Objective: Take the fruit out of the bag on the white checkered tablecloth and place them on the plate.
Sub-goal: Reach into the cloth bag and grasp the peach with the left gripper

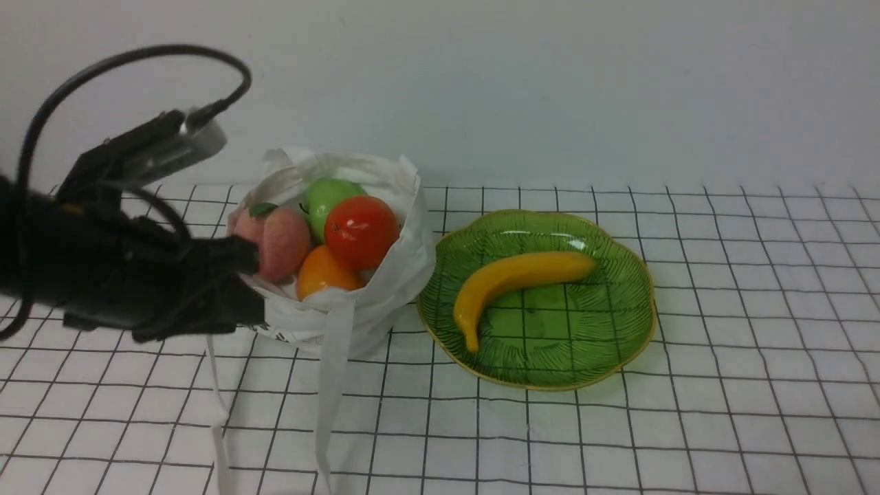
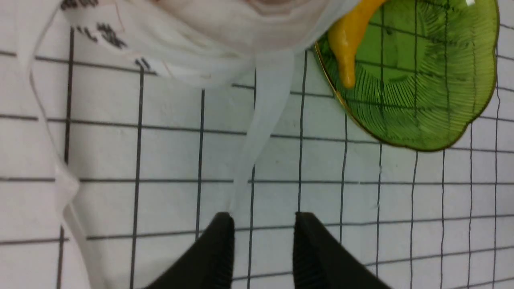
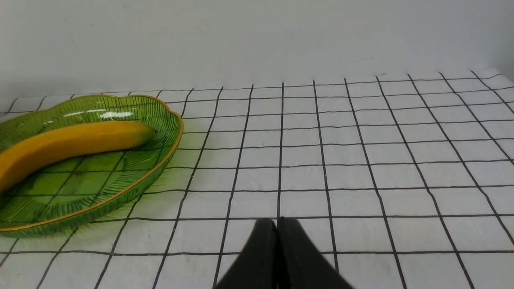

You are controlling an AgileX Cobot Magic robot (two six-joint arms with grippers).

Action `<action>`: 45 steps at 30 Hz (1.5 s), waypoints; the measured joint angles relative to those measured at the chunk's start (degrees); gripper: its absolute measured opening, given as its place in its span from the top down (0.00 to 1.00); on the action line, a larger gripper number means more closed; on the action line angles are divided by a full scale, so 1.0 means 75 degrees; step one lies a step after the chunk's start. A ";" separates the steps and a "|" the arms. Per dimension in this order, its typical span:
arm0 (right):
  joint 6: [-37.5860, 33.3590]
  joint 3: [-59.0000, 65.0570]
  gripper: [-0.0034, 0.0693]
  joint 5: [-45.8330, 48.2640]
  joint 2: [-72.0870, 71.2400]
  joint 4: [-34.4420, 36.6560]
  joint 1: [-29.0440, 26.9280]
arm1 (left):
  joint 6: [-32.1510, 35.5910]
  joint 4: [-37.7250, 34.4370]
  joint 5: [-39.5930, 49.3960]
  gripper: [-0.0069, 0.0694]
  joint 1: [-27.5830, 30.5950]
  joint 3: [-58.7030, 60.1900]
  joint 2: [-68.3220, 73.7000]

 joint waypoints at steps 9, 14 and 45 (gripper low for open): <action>0.0000 0.0000 0.97 0.0000 0.0000 0.0000 0.0000 | 0.0121 -0.1247 -0.0325 0.09 0.0000 -0.1835 0.2507; 0.0000 0.0000 0.97 0.0000 0.0000 0.0000 0.0000 | 0.0581 -0.2176 -0.0984 0.02 0.0000 -0.2085 0.3049; 0.0000 0.0000 0.97 0.0000 0.0000 0.0000 0.0000 | 0.1403 -0.4234 -0.1868 0.89 0.0000 -0.2133 0.4187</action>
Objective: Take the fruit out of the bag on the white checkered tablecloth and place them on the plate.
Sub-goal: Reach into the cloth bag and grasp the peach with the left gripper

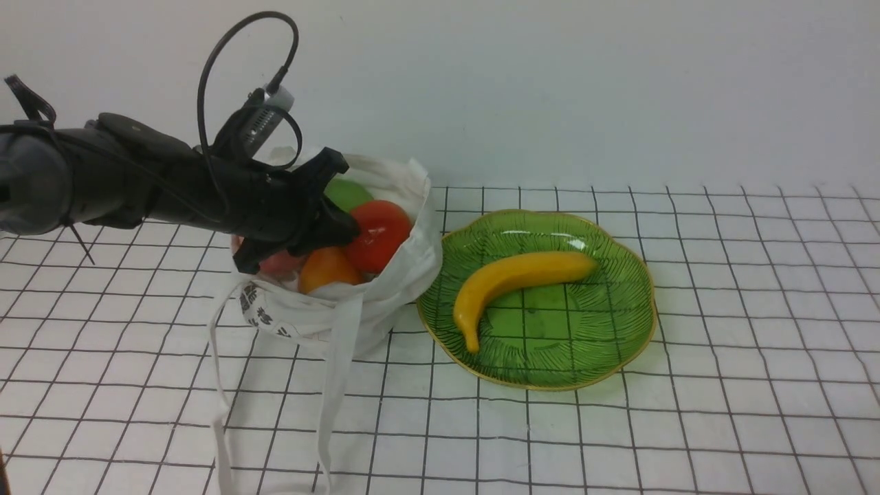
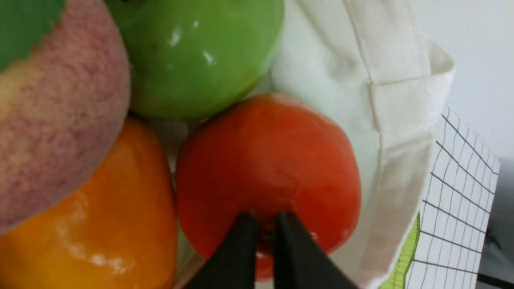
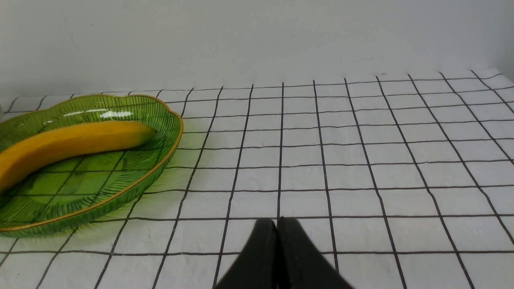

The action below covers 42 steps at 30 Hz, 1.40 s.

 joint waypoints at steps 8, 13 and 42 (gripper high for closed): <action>0.0000 0.0000 0.97 0.0000 0.0000 0.0000 0.0000 | 0.0279 0.0190 0.0148 0.92 0.0033 -0.0024 -0.0219; 0.0000 0.0000 0.97 0.0000 0.0000 0.0000 0.0000 | 0.0255 0.1384 0.0541 0.92 0.0320 -0.0181 -0.1091; 0.0000 0.0000 0.97 0.0000 0.0000 0.0000 0.0000 | -0.1324 0.5220 -0.0140 0.11 0.0399 -0.0216 -0.0309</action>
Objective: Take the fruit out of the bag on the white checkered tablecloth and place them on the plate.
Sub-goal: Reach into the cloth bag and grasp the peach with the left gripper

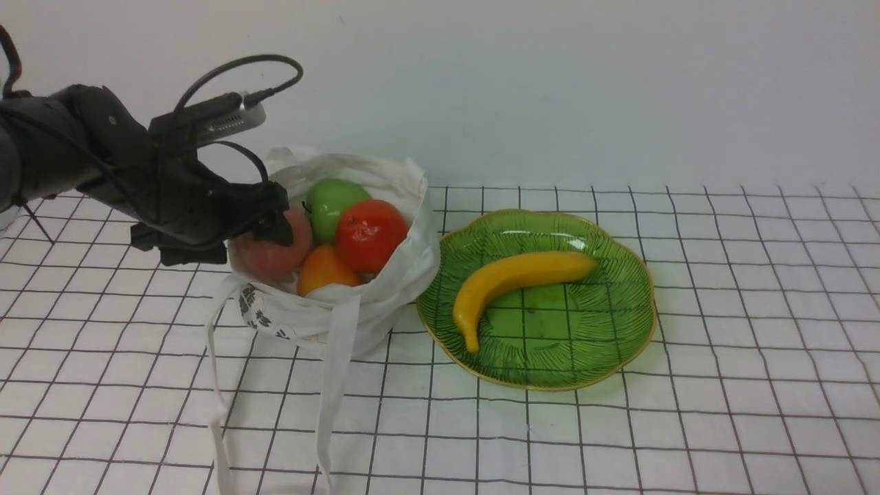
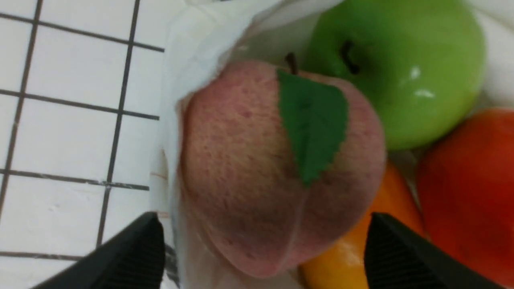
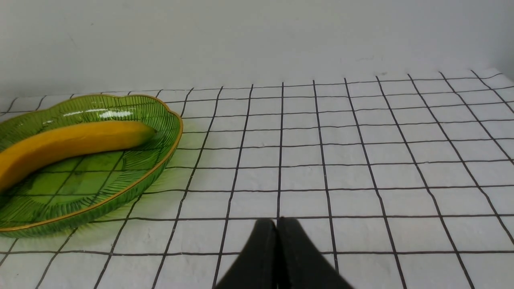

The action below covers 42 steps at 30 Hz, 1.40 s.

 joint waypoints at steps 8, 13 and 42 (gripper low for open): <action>0.0000 0.0000 0.97 0.0000 0.0000 0.0000 0.0000 | 0.0126 0.0060 0.0185 0.17 0.0000 -0.0194 0.0002; 0.0000 0.0000 0.97 0.0000 0.0000 0.0000 0.0000 | 0.0285 0.0184 0.0914 0.19 -0.0088 -0.0808 -0.0291; 0.0000 0.0000 0.97 0.0000 0.0000 0.0000 0.0000 | 0.0599 0.2344 -0.0194 0.19 -0.0658 -0.0904 0.0540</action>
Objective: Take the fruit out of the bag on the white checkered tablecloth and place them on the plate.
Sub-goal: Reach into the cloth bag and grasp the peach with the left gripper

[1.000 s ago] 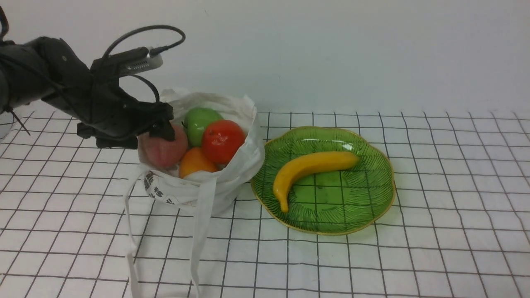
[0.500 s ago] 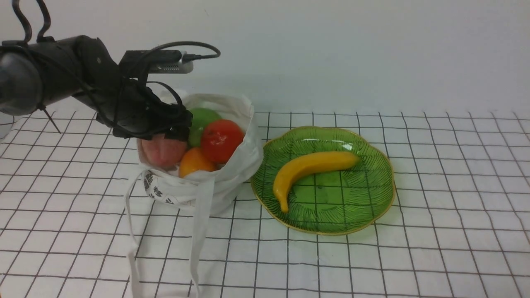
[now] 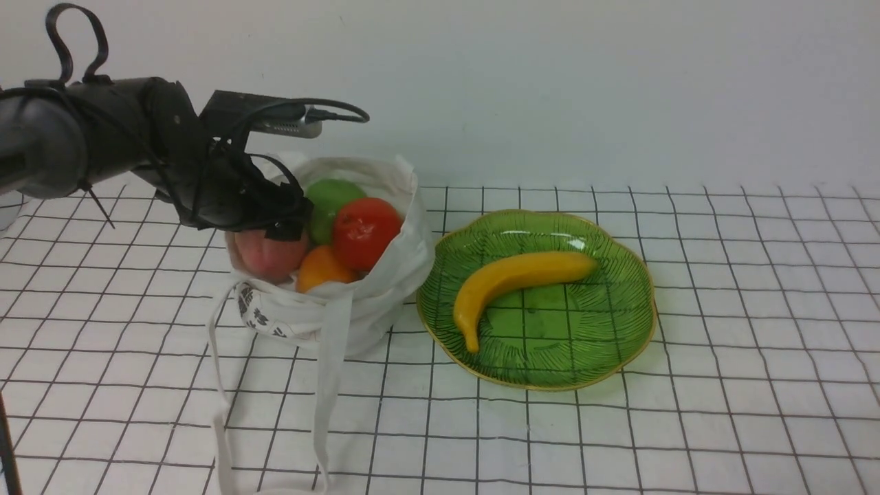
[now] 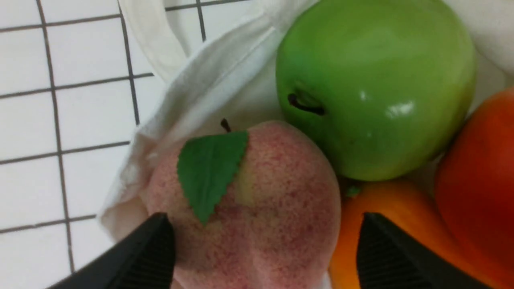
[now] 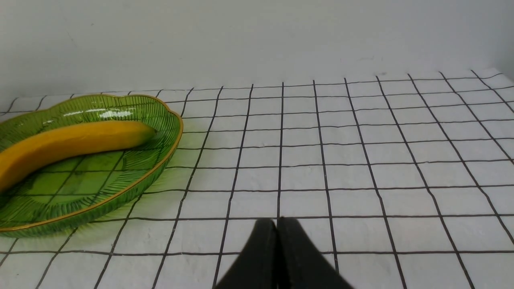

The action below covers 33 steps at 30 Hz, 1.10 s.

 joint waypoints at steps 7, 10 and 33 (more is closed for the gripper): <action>0.0000 0.0000 0.97 0.0000 0.0000 0.0000 0.0000 | 0.0000 0.0399 -0.0067 0.19 0.0000 -0.0009 0.0297; 0.0000 0.0000 0.97 0.0000 0.0000 0.0000 0.0000 | 0.0000 0.0425 -0.0103 0.21 0.0000 -0.0015 0.0392; 0.0000 0.0000 0.97 0.0000 0.0000 0.0000 0.0000 | -0.0076 0.0393 0.0711 0.26 -0.0009 -0.0019 -0.0609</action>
